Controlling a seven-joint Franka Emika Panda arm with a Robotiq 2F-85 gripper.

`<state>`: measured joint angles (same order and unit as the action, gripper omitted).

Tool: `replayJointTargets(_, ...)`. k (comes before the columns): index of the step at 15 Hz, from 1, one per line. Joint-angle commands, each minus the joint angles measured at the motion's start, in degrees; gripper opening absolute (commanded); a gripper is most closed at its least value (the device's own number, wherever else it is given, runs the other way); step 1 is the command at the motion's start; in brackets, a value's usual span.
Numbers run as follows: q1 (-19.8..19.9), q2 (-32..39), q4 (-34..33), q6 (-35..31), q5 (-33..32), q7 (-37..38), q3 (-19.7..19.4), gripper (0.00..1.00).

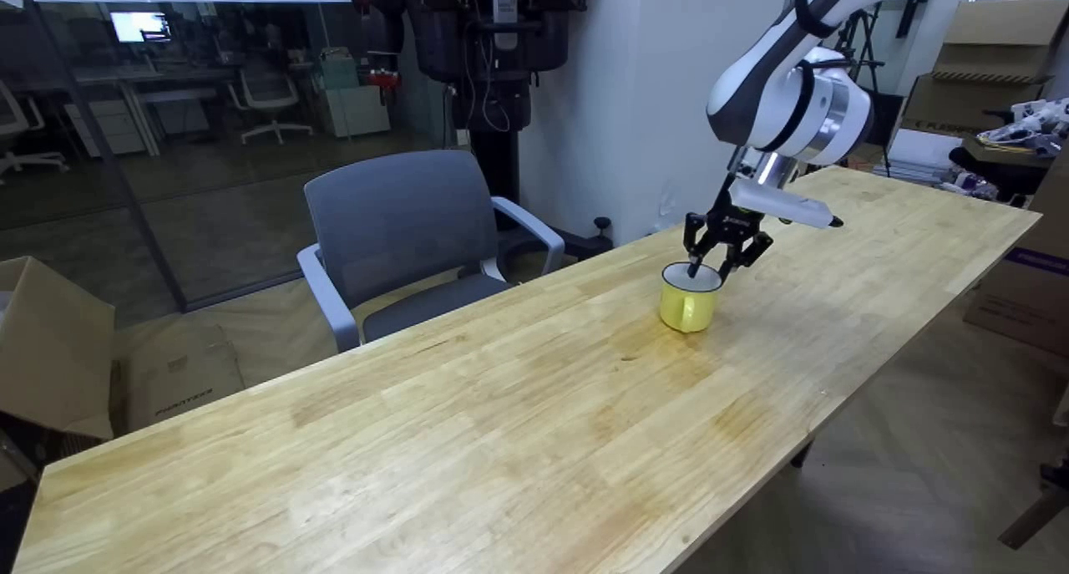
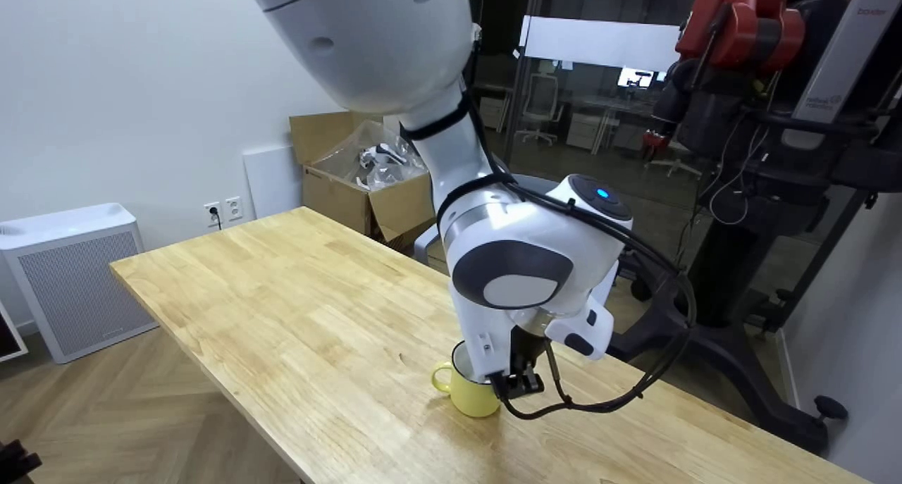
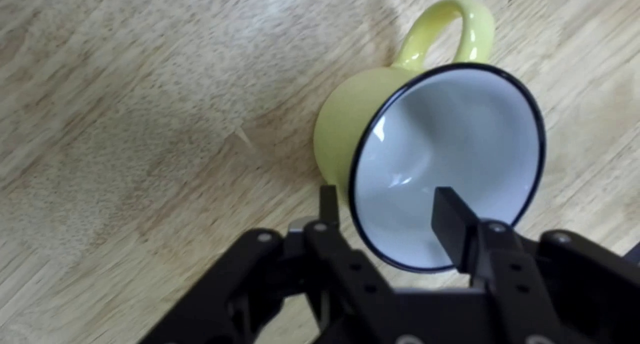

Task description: Move the cup slightly to the right

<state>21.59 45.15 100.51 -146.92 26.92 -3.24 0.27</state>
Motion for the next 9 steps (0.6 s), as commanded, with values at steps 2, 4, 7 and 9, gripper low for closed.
replayJointTargets(2,-2.33,-5.58,4.77,-0.14,-0.65,5.36,-1.49,0.90)
replayJointTargets(4,-4.32,-8.56,7.54,1.53,-2.76,7.32,-3.26,0.99)
replayJointTargets(7,-8.23,-12.49,11.09,3.99,-7.31,12.00,-6.90,1.00)
replayJointTargets(9,-6.45,-9.60,8.24,3.43,-6.43,9.06,-5.27,1.00)
